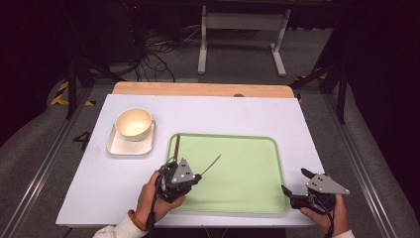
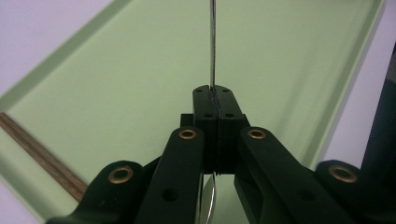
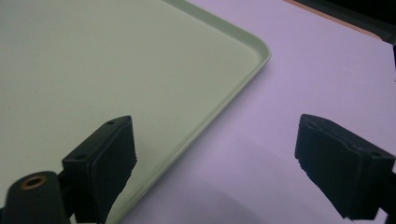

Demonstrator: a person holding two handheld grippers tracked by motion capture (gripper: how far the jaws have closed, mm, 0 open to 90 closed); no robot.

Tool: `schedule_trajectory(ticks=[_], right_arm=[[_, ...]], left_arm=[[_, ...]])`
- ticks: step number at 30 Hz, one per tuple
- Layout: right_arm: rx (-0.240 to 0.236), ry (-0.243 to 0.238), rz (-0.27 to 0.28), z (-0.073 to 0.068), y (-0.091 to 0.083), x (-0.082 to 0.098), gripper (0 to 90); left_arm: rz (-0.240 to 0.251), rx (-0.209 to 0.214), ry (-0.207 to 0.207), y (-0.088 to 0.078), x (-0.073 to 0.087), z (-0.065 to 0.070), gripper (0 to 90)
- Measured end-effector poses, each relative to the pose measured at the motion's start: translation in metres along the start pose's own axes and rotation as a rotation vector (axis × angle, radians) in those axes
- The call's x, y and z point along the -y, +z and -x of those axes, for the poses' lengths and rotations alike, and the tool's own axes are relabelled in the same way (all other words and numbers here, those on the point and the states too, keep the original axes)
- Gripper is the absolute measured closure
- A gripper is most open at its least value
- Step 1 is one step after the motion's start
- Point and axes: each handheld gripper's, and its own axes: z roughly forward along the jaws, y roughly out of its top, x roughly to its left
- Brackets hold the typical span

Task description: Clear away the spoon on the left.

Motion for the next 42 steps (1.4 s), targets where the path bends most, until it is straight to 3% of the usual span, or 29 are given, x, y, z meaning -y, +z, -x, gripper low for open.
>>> schedule_trajectory(ticks=[4, 8, 14, 23, 31, 37, 42], right_arm=[[0.003, 0.002, 0.005, 0.0, -0.002, 0.001, 12.7], [0.005, 0.006, 0.002, 0.001, -0.003, 0.002, 12.8], [0.007, 0.007, -0.001, 0.0, -0.005, 0.003, 12.8], [0.005, 0.006, -0.006, 0.0, -0.006, 0.005, 12.7], [0.01, 0.014, -0.011, 0.002, -0.009, 0.007, 12.7], [0.015, 0.017, -0.011, 0.001, -0.011, 0.009, 12.7], [0.02, 0.022, -0.014, 0.001, -0.011, 0.009, 12.7]], left_arm=[[-0.046, 0.026, 0.036, 0.011, 0.002, 0.012, 89.9], [-0.054, 0.042, 0.043, 0.016, 0.003, 0.017, 89.4], [-0.083, 0.072, 0.047, 0.024, 0.005, 0.018, 88.6], [-0.16, 0.088, 0.087, 0.043, 0.007, 0.021, 85.1], [-0.142, 0.112, 0.1, 0.044, 0.006, 0.018, 75.2], [-0.126, 0.147, 0.15, 0.043, 0.001, 0.016, 87.1], [-0.102, 0.189, 0.193, 0.047, -0.011, 0.017, 90.0]])
